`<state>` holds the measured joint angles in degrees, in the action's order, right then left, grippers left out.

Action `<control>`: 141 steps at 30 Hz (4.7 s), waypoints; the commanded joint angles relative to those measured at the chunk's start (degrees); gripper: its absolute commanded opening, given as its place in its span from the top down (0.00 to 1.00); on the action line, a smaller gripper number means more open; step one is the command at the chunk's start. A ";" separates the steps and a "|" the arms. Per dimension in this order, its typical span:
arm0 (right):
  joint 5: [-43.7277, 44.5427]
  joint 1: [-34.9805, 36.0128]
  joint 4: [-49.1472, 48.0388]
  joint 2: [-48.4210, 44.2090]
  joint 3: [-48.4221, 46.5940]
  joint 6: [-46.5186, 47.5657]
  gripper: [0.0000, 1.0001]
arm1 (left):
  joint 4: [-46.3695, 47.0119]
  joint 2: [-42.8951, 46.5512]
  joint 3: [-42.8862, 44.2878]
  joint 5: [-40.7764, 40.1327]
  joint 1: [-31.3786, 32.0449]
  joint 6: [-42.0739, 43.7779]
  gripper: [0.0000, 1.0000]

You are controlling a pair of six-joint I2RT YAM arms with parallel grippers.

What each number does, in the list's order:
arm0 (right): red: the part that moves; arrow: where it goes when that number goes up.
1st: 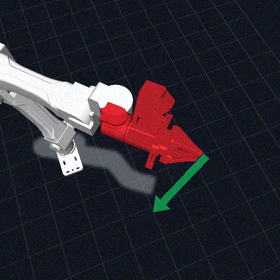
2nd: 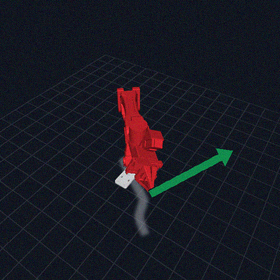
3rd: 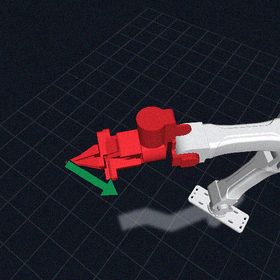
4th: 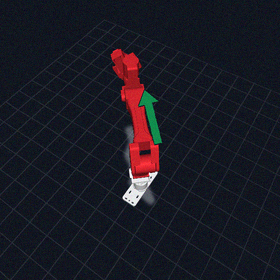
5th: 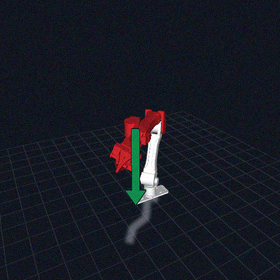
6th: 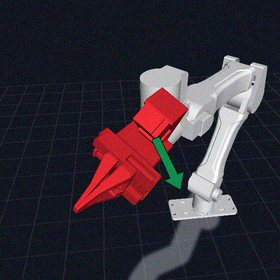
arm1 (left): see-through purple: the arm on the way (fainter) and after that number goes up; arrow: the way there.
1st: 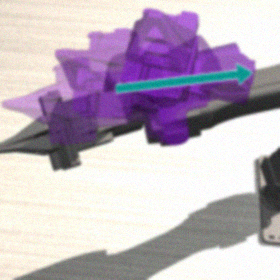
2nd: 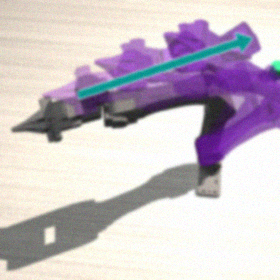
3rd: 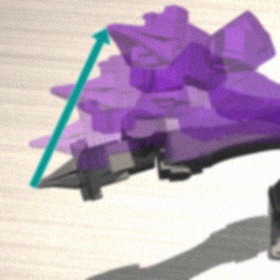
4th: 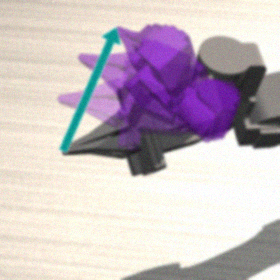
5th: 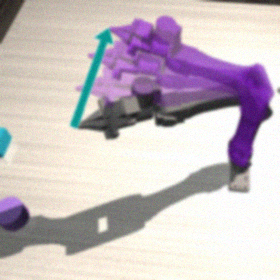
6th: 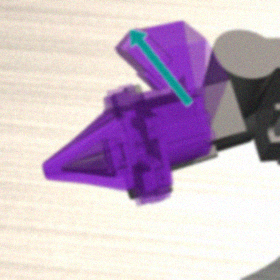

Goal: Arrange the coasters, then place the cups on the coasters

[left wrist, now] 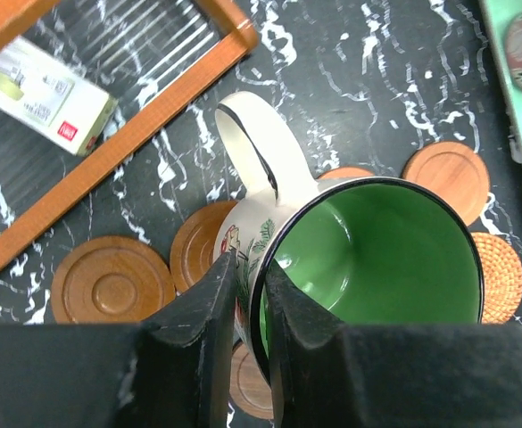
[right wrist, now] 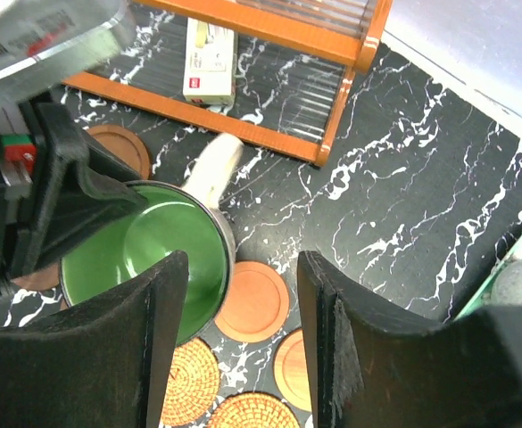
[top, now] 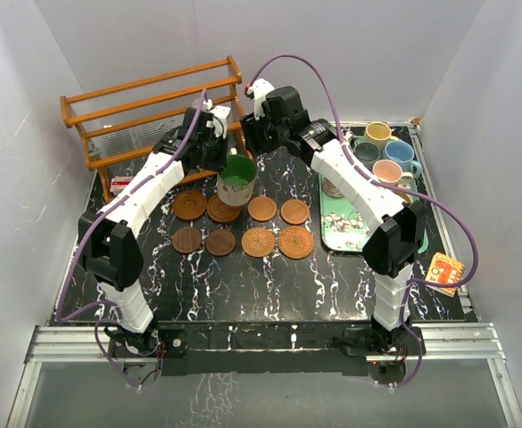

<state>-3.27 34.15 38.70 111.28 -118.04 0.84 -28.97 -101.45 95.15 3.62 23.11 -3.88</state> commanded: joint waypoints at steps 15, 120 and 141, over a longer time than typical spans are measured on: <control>-5.02 -1.00 -6.33 -0.55 7.30 1.52 0.49 | 7.43 15.85 -17.80 -20.09 -7.14 -18.16 1.00; -23.25 1.99 -4.69 8.07 5.91 4.69 0.35 | 12.34 21.27 -27.82 31.14 -30.62 10.76 0.14; -25.09 2.97 -4.79 9.38 7.64 5.46 0.34 | 0.24 -1.67 -8.59 51.58 -34.63 29.59 0.03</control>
<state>-26.20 36.91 36.18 121.38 -108.20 6.15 -25.96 -101.19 82.96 50.96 -11.27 22.06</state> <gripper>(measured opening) 0.657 0.954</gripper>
